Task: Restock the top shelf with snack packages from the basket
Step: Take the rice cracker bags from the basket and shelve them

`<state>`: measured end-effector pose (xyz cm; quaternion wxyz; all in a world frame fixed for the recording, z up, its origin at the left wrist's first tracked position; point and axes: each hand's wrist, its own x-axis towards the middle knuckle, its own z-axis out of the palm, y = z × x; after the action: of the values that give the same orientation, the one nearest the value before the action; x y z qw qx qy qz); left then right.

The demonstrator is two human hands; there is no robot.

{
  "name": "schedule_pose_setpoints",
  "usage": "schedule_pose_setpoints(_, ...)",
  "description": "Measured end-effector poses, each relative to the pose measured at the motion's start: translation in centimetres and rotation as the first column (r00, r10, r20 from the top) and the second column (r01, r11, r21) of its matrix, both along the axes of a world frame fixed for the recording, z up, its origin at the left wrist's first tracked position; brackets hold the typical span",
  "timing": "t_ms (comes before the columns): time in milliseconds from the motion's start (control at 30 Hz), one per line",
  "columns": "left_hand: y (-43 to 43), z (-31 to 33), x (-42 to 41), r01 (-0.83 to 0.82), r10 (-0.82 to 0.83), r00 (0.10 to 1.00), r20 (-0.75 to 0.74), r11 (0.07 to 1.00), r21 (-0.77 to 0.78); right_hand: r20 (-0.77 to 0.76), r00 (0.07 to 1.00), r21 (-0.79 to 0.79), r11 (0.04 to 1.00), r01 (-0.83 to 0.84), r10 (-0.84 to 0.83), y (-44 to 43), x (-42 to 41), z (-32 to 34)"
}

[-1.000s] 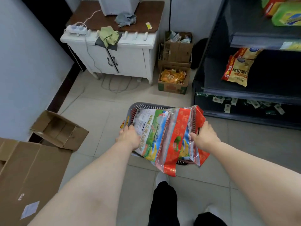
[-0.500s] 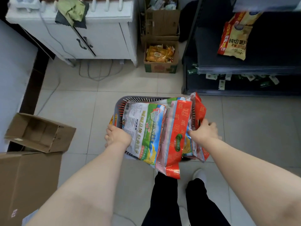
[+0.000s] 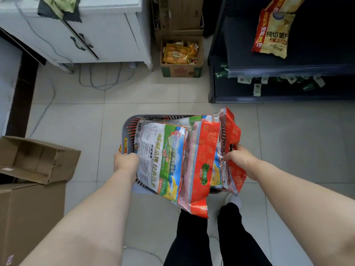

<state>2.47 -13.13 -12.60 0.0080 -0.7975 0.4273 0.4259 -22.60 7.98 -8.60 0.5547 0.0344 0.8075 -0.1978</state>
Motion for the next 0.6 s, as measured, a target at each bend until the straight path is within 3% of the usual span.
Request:
schedule_pose_setpoints(233,-0.4,0.1,0.4,-0.138,0.137,0.987,-0.086,0.990,-0.007,-0.031,0.999,-0.013,1.000,-0.022,0.021,0.2,0.2,1.3)
schedule_pose_setpoints(433,0.4,5.2,-2.1,-0.086,0.079,0.987,-0.139,0.995,-0.047,-0.084,0.993,-0.093,0.993,0.072,-0.080,1.8,-0.1,3.7)
schedule_pose_setpoints(600,1.8,8.2,-5.1,0.050,-0.061,0.988,-0.140,0.996,-0.079,-0.130,0.973,-0.160,0.973,0.169,-0.190,5.4,-1.0,5.5)
